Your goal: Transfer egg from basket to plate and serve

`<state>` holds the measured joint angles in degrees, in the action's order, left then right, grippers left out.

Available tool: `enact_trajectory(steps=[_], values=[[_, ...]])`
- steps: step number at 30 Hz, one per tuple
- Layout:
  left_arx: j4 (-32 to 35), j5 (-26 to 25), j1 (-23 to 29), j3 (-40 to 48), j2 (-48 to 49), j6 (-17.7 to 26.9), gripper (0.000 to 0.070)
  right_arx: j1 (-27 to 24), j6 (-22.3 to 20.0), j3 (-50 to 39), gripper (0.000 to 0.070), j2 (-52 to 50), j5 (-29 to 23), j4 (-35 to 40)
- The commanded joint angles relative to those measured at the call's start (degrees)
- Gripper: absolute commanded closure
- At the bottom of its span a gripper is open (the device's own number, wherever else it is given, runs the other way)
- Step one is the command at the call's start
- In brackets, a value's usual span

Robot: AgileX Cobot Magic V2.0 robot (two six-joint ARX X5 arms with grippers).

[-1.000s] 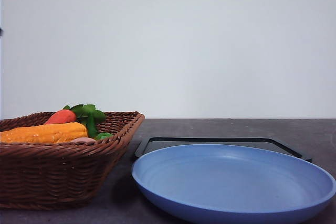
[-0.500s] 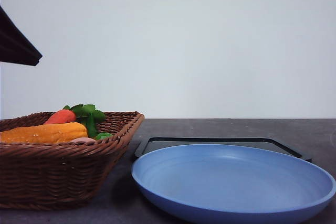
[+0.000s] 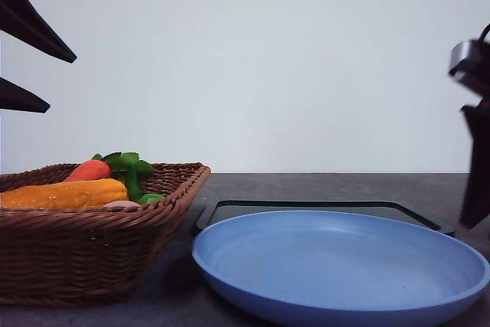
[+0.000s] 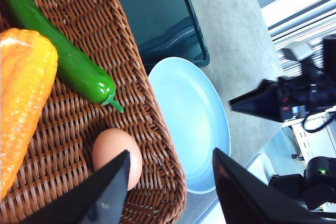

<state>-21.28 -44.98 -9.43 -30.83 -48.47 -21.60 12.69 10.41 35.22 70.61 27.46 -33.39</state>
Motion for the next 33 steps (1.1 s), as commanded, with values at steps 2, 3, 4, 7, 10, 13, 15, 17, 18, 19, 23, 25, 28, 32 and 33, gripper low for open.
enact_trajectory(steps=[2,3,4,7,10,13,15,17,18,19,23,25,28,32,33], values=[[0.29,-0.14,-0.15,-1.05,-0.52,0.10,0.0376,1.35,-0.64,0.66,0.0497,3.27,1.38,2.08],[0.25,-0.14,-0.15,-1.05,-0.52,0.11,0.0376,1.74,-0.59,0.66,0.0497,4.15,1.45,2.71],[0.22,-0.14,-0.15,-1.05,-0.52,0.12,0.0376,2.08,-0.58,0.66,0.0497,4.93,1.47,3.31],[0.22,-0.14,-0.15,-1.05,-0.52,0.14,0.0376,3.00,-0.38,0.66,0.0499,6.91,1.48,4.87],[0.22,-0.15,-0.15,-1.05,-0.52,0.14,0.0376,3.37,0.08,0.66,0.0555,8.07,1.44,5.95],[0.21,-0.15,-0.23,-1.05,-0.52,0.12,0.0376,3.35,0.14,0.66,0.0649,8.48,1.13,6.40],[0.22,-0.15,-0.38,-1.05,-0.52,0.12,0.0376,3.35,0.15,0.66,0.0695,8.44,0.96,6.41],[0.20,-0.16,-0.62,-1.05,-0.52,0.10,0.0374,3.31,0.53,0.67,0.0700,8.34,0.98,6.36],[0.20,-0.17,-0.87,-1.05,-0.52,0.10,0.0374,3.29,0.87,0.68,0.0700,8.27,0.98,6.31],[0.14,-0.18,-1.24,-1.05,-0.52,0.12,0.0373,3.22,1.06,0.68,0.0700,8.04,0.97,6.20],[0.06,0.14,-3.58,-1.05,-0.53,0.01,0.0316,2.27,1.14,0.79,0.0700,6.11,0.96,4.72],[-0.01,2.11,-5.30,-1.05,-0.58,-0.73,0.0288,1.59,1.14,0.79,0.0700,4.57,0.89,3.26],[-0.17,7.92,-8.87,-1.06,-0.70,-1.74,0.0285,0.07,1.11,0.79,0.0700,1.78,0.53,0.56],[-0.08,16.01,-14.60,-1.78,-2.07,-1.86,0.0285,-2.58,0.70,0.79,0.0700,-2.72,0.55,-2.95],[-0.10,17.89,-16.04,-2.17,-2.82,-1.81,0.0285,-3.17,0.67,0.79,0.0700,-3.93,0.55,-3.67]])
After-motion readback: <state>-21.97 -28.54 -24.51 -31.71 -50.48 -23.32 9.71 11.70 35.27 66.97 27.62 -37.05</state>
